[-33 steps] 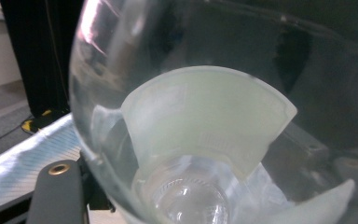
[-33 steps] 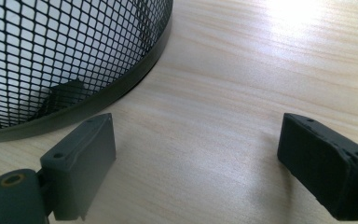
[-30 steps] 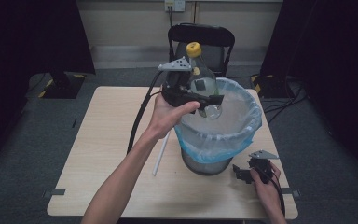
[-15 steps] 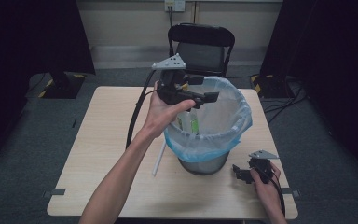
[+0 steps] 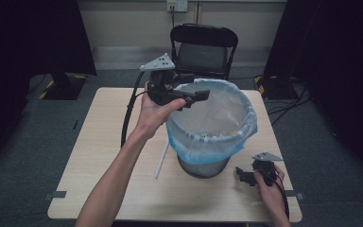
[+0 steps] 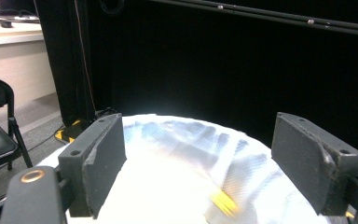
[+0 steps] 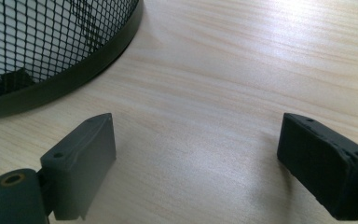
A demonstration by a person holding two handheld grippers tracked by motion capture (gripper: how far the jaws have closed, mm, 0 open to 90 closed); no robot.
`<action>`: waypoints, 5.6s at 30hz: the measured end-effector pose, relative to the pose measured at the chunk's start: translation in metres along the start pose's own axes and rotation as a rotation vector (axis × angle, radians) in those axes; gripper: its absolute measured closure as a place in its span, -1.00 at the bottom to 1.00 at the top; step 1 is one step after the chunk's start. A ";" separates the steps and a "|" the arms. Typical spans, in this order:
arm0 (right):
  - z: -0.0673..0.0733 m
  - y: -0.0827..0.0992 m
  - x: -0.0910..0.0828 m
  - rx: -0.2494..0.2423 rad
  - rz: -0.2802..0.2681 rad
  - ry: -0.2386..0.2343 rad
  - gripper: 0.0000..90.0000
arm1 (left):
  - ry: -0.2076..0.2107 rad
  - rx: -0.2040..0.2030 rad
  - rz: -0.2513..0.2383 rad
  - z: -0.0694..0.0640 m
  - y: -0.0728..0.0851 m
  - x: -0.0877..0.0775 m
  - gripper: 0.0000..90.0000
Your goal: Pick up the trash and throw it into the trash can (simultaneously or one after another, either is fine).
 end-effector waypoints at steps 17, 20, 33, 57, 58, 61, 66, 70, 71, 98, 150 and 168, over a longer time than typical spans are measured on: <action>0.000 0.000 0.000 -0.001 0.000 0.000 -0.77 | -0.103 -0.016 -0.043 0.030 0.006 -0.053 -0.48; 0.000 0.000 0.000 -0.001 0.000 0.000 -0.77 | -0.104 -0.018 -0.045 0.032 0.008 -0.059 -0.41; 0.000 0.000 0.000 -0.001 0.000 0.000 -0.77 | -0.184 -0.032 -0.050 0.053 0.028 -0.102 -0.40; 0.000 0.000 0.000 -0.001 0.000 0.000 -0.77 | -0.318 -0.016 0.083 0.067 0.094 -0.148 -0.47; 0.000 0.000 0.000 -0.001 0.000 0.000 -0.77 | -0.320 -0.027 0.097 0.068 0.099 -0.150 -0.47; 0.000 0.000 0.000 -0.001 0.000 0.000 -0.77 | -0.335 -0.042 0.123 0.070 0.112 -0.154 -0.47; 0.000 0.000 0.000 -0.001 0.000 0.000 -0.77 | -0.366 -0.027 0.168 0.070 0.131 -0.159 -0.47; 0.000 0.000 0.000 -0.001 0.000 0.000 -0.77 | -0.379 -0.018 0.206 0.069 0.146 -0.159 -0.47; 0.000 0.000 0.000 -0.001 0.000 0.000 -0.77 | -0.380 -0.017 0.214 0.068 0.150 -0.159 -0.47; 0.000 0.000 0.000 -0.001 0.000 0.000 -0.77 | -0.289 -0.096 0.512 0.047 0.253 -0.119 -0.31; 0.000 0.000 0.000 -0.001 0.000 0.000 -0.77 | -0.375 -0.117 0.567 0.081 0.269 -0.134 0.79; 0.000 0.000 0.000 -0.001 0.000 0.000 -0.77 | -0.401 -0.163 0.433 0.086 0.251 -0.147 0.79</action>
Point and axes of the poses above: each handheld gripper's, and its own axes: x roughly forward along the jaws, y roughly out of its underside, z roughly to its left, the point moved 3 cm from there along x, roughly forward along the jaws, and after that the axes turned 12 degrees about -z, right-handed, at the moved point
